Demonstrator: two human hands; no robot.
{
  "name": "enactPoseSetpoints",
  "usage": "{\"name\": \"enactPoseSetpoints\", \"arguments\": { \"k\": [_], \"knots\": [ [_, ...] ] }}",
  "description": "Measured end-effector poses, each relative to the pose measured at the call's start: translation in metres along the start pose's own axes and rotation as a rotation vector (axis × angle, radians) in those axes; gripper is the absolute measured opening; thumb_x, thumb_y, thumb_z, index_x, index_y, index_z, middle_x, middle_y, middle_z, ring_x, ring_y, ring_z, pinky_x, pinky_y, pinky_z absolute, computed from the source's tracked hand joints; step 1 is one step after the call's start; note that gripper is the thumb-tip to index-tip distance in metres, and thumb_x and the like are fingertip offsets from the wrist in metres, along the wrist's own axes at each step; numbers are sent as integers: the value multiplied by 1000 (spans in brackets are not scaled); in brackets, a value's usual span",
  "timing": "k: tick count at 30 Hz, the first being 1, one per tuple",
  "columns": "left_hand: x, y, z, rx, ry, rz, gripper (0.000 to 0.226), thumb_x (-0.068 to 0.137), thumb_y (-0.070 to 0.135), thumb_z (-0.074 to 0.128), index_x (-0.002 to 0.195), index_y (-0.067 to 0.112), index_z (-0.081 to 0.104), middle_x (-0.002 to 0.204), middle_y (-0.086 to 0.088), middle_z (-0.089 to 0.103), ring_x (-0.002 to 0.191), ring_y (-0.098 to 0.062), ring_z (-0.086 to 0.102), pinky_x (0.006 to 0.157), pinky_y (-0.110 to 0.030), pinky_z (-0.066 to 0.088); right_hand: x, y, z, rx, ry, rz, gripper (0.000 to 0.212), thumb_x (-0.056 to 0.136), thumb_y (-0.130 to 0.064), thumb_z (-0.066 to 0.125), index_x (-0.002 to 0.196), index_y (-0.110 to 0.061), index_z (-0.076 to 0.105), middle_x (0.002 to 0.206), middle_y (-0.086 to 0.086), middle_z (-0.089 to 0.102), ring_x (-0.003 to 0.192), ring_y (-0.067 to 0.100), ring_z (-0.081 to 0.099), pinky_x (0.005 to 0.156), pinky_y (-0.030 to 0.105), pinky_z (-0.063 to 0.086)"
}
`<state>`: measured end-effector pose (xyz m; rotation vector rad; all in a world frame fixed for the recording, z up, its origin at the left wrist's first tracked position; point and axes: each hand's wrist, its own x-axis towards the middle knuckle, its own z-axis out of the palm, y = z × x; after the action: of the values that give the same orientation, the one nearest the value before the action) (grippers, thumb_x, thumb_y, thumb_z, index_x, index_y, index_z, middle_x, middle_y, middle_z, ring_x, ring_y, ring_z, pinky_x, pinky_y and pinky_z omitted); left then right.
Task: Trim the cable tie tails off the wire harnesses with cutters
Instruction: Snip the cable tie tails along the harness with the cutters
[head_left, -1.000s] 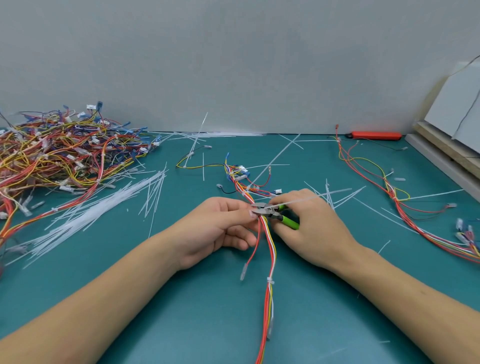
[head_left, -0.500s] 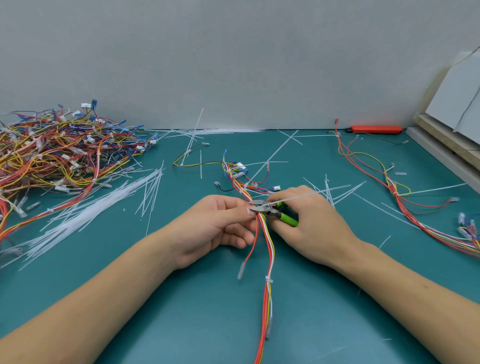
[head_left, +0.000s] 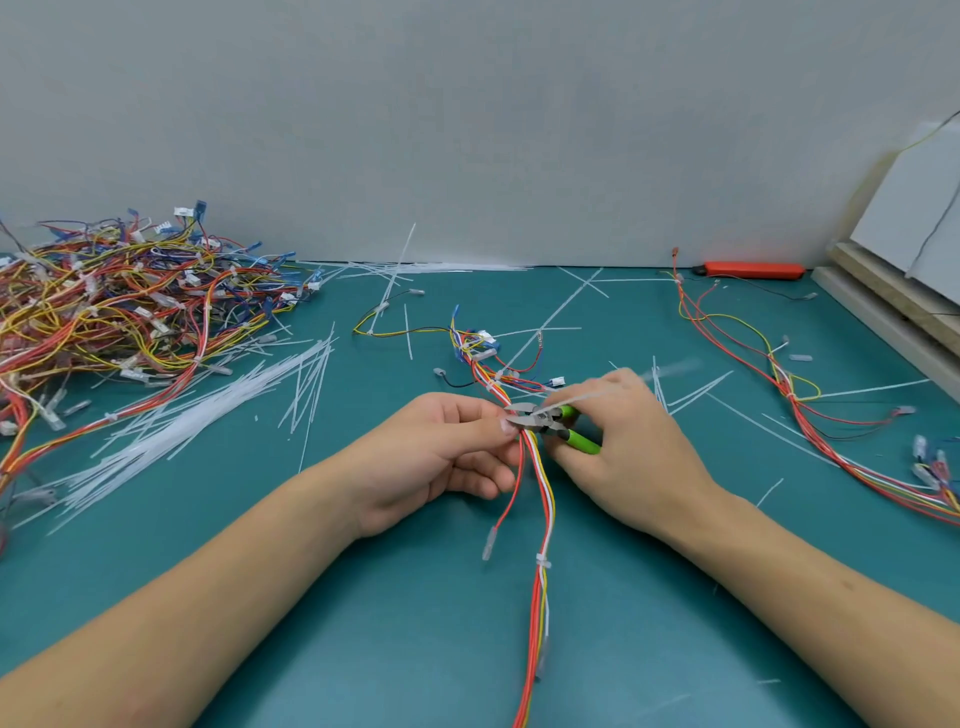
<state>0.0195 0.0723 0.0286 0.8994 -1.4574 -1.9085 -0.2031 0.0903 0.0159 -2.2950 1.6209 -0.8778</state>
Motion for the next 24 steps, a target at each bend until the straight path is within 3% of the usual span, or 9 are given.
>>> {"name": "enactPoseSetpoints", "arguments": {
  "k": [3, 13, 16, 19, 24],
  "knots": [
    [0, 0, 0, 1, 7, -4, 13, 98, 19, 65, 90, 9, 69, 86, -10, 70, 66, -14, 67, 61, -22, 56, 1, 0, -1, -11, 12, 8, 37, 79, -36, 58, 112, -29, 75, 106, -16, 73, 107, 17, 53, 97, 33, 46],
    [1, 0, 1, 10, 3, -3, 15, 96, 22, 68, 85, 11, 70, 84, -10, 70, 65, -14, 67, 60, -21, 56, 2, -3, -4, -15, -36, 32, 38, 79, -35, 56, 112, -32, 75, 105, -14, 74, 105, 18, 59, 97, 39, 47],
    [1, 1, 0, 11, 2, -3, 15, 95, 22, 68, 86, 10, 69, 85, -11, 70, 65, -15, 67, 60, -22, 56, 3, -3, -4, -7, -65, 11, 31, 80, -31, 56, 103, -31, 75, 95, -12, 73, 97, 20, 60, 90, 40, 49],
    [0, 1, 0, 10, 1, -5, 15, 96, 22, 67, 87, 10, 70, 85, -11, 69, 65, -15, 67, 60, -22, 56, 3, -3, -2, -39, -44, -2, 17, 80, -30, 55, 83, -19, 69, 76, -7, 64, 83, 21, 55, 77, 42, 49],
    [0, 2, 2, 17, -9, -6, 17, 93, 27, 68, 84, 14, 74, 83, -9, 69, 64, -14, 66, 61, -21, 56, 0, -1, -3, -40, -53, 53, 38, 75, -50, 40, 68, -13, 45, 58, 3, 45, 65, 27, 46, 60, 45, 47]
  ]
}}
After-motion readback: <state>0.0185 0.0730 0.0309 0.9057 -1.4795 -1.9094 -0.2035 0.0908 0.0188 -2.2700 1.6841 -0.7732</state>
